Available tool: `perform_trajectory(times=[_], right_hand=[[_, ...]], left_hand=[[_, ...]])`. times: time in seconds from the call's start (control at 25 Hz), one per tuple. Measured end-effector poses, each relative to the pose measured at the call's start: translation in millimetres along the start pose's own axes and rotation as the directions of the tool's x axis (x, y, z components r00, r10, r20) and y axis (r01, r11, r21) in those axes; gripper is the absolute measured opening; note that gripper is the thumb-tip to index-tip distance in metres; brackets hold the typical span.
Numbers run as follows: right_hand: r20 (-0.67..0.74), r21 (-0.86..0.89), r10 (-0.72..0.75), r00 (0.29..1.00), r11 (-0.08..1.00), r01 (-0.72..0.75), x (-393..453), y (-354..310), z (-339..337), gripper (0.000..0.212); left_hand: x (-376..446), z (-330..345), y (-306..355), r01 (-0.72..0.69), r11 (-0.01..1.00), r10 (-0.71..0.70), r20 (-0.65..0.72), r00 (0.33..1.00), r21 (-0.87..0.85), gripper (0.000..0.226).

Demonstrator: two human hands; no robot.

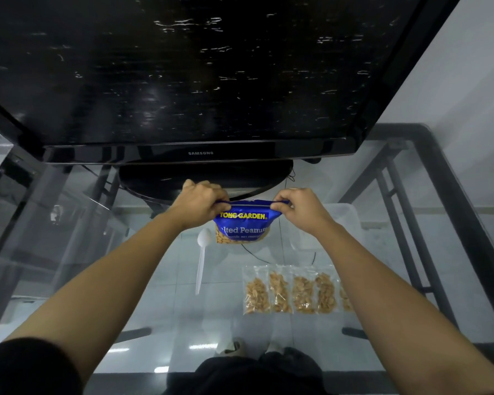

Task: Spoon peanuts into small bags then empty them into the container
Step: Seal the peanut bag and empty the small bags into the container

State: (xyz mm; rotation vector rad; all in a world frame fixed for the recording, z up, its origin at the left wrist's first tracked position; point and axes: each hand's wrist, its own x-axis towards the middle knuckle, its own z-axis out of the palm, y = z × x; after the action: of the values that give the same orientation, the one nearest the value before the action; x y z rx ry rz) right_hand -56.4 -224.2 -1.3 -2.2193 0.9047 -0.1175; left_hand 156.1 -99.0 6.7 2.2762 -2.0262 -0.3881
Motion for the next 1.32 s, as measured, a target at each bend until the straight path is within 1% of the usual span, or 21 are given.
perform_trajectory(times=[0.12,0.24,0.36,0.4,0.48,0.52,0.56,0.6,0.64,0.68,0.72,0.76,0.8,0.88,0.96,1.04,1.08,1.16,1.24,1.28,1.32], right_hand=[[0.008,0.010,0.006,1.000,1.000,-0.006,-0.4,0.9,0.1,0.020],[0.003,-0.009,0.008,1.000,1.000,-0.008,0.7,1.5,-2.5,0.021],[0.012,-0.055,0.003,1.000,0.998,-0.002,-0.1,2.3,-2.1,0.024],[0.027,-0.083,-0.002,1.000,0.997,0.004,-1.0,2.0,-2.4,0.027],[0.054,-0.175,-0.015,0.998,0.984,0.024,-4.7,0.7,-5.3,0.038],[0.027,-0.213,-0.039,0.999,0.976,0.043,-9.1,0.1,-6.2,0.044],[-0.054,-0.220,-0.071,0.996,0.974,0.057,-16.6,-2.0,-5.8,0.048],[-0.173,-0.201,-0.104,0.979,0.977,0.069,-27.3,-3.7,-2.3,0.046],[-0.293,-0.164,-0.137,0.946,0.982,0.091,-40.7,-5.5,5.7,0.041],[-0.362,-0.123,-0.151,0.920,0.986,0.114,-55.8,-6.5,18.9,0.035],[-0.370,-0.085,-0.151,0.917,0.988,0.128,-71.5,-6.4,35.4,0.030],[-0.327,-0.065,-0.146,0.934,0.989,0.132,-85.0,-3.2,53.6,0.028],[-0.254,-0.068,-0.139,0.957,0.990,0.125,-95.3,2.2,71.0,0.028],[-0.117,-0.103,-0.094,0.989,0.991,0.082,-102.5,15.3,95.8,0.028],[-0.067,-0.132,-0.010,0.998,0.991,0.001,-97.0,24.0,108.0,0.032],[-0.035,-0.169,0.035,0.999,0.985,-0.041,-88.5,27.6,114.8,0.036],[-0.012,-0.188,0.045,0.999,0.981,-0.047,-85.3,28.4,117.6,0.037],[0.028,-0.219,0.046,0.999,0.975,-0.038,-82.9,28.6,122.0,0.035],[0.015,-0.230,0.031,0.999,0.973,-0.027,-83.8,28.4,123.6,0.030],[-0.005,-0.228,0.026,1.000,0.973,-0.027,-84.8,28.9,124.2,0.030],[-0.024,-0.230,0.024,0.999,0.973,-0.029,-86.2,29.7,124.9,0.033]], left_hand=[[-8.3,-0.4,-14.7,0.025,1.000,-0.025,-0.012,1.000,0.007,0.029],[-13.8,-0.7,-26.0,0.037,0.999,-0.035,-0.056,0.998,0.033,0.029],[-19.5,3.0,-29.6,-0.029,0.999,0.033,-0.105,0.994,0.039,0.029],[-21.1,4.4,-30.5,-0.053,0.998,0.057,-0.115,0.992,0.042,0.031],[-26.9,2.0,-32.1,-0.044,0.999,0.047,-0.162,0.986,0.024,0.045],[-32.7,0.3,-31.4,-0.040,0.999,0.036,-0.231,0.972,-0.015,0.053],[-40.1,-0.3,-27.4,-0.062,0.995,0.035,-0.323,0.946,-0.072,0.056],[-49.2,1.7,-19.5,-0.097,0.987,0.036,-0.418,0.908,-0.124,0.052],[-59.9,8.5,-8.5,-0.133,0.976,0.035,-0.481,0.876,-0.171,0.045],[-71.8,21.2,4.6,-0.168,0.961,0.038,-0.493,0.869,-0.221,0.038],[-83.4,37.8,18.3,-0.192,0.941,0.047,-0.453,0.890,-0.278,0.034],[-93.7,57.6,32.1,-0.187,0.924,0.053,-0.375,0.926,-0.332,0.033],[-101.9,77.4,44.0,-0.149,0.915,0.042,-0.280,0.959,-0.374,0.033],[-106.7,108.6,58.2,0.007,0.901,-0.062,-0.113,0.992,-0.433,0.033],[-98.1,124.9,67.6,0.162,0.869,-0.188,-0.009,0.982,-0.468,0.038],[-86.1,133.6,73.4,0.242,0.853,-0.259,0.029,0.966,-0.463,0.045],[-81.1,137.7,74.7,0.266,0.854,-0.279,0.038,0.959,-0.447,0.044],[-75.6,144.0,75.0,0.286,0.860,-0.295,0.046,0.954,-0.422,0.033],[-75.9,147.1,72.8,0.290,0.849,-0.310,0.029,0.950,-0.442,0.020],[-77.5,148.3,71.4,0.295,0.841,-0.319,0.024,0.947,-0.453,0.020],[-79.0,149.3,70.6,0.294,0.840,-0.321,0.018,0.947,-0.457,0.024]])
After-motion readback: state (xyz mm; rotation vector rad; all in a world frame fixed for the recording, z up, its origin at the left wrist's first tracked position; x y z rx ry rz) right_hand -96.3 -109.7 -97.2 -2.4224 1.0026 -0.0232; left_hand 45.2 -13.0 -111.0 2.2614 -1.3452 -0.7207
